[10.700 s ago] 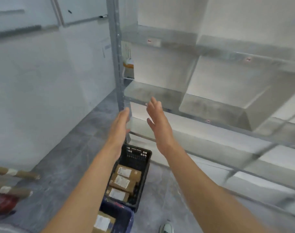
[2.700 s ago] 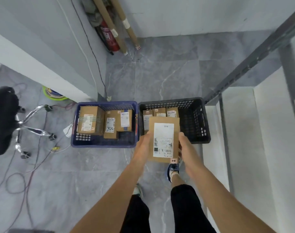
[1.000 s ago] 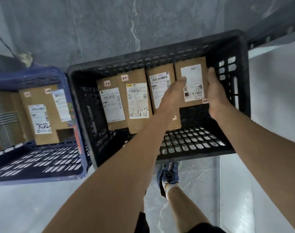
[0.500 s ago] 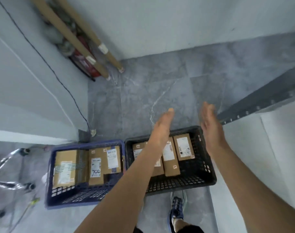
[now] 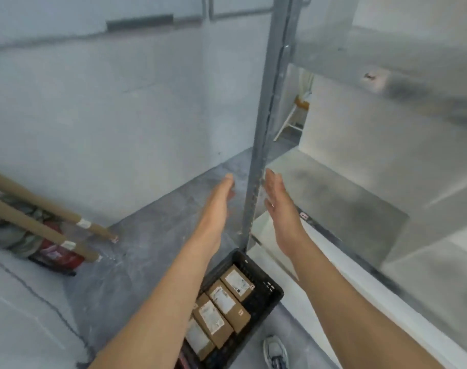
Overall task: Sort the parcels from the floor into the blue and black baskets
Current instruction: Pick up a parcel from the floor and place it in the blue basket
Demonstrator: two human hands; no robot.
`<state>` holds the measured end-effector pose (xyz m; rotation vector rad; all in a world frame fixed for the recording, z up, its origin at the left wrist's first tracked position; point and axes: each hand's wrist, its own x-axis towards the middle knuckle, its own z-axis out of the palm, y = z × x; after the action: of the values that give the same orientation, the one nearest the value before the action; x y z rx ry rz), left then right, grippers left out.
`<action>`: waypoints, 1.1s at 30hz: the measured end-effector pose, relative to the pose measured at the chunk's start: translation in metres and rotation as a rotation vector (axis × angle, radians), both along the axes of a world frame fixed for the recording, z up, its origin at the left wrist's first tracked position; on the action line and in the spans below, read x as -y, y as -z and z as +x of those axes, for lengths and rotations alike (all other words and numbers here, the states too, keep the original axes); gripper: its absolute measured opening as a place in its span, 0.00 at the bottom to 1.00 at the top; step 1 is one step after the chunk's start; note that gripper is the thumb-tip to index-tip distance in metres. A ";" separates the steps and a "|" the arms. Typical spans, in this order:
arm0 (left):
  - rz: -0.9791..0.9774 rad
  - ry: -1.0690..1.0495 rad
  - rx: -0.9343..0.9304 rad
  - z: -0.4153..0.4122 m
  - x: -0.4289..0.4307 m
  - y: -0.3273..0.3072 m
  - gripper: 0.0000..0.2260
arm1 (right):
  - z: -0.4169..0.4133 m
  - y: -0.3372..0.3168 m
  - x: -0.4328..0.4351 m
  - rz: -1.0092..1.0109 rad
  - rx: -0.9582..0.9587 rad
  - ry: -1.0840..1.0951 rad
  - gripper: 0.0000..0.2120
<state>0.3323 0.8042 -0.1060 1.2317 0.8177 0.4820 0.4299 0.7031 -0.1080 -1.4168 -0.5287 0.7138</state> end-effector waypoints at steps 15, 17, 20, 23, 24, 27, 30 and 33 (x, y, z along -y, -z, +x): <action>0.091 0.701 0.149 0.060 0.285 -0.095 0.16 | -0.034 -0.094 0.330 0.071 0.142 0.759 0.29; 0.108 0.805 0.150 0.063 0.343 -0.093 0.17 | -0.043 -0.093 0.388 0.054 0.148 0.846 0.29; 0.078 0.949 0.129 0.063 0.436 -0.088 0.19 | -0.061 -0.088 0.478 0.059 0.121 0.976 0.30; 0.037 1.081 0.113 0.052 0.531 -0.084 0.17 | -0.087 -0.080 0.568 0.042 0.133 1.122 0.32; 0.025 1.129 0.112 0.047 0.563 -0.083 0.16 | -0.098 -0.078 0.597 0.034 0.126 1.170 0.32; 0.020 1.280 0.112 0.028 0.655 -0.077 0.17 | -0.136 -0.073 0.677 0.036 0.082 1.298 0.29; 0.016 1.442 0.101 0.005 0.736 -0.072 0.19 | -0.175 -0.065 0.746 0.063 0.052 1.425 0.27; 0.013 1.586 0.092 -0.021 0.806 -0.066 0.20 | -0.211 -0.057 0.800 0.054 0.047 1.544 0.32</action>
<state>0.3108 -0.0018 -0.0399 1.4611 -0.3793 -0.7449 0.2185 -0.0969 -0.0512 -1.3400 0.5509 -0.5764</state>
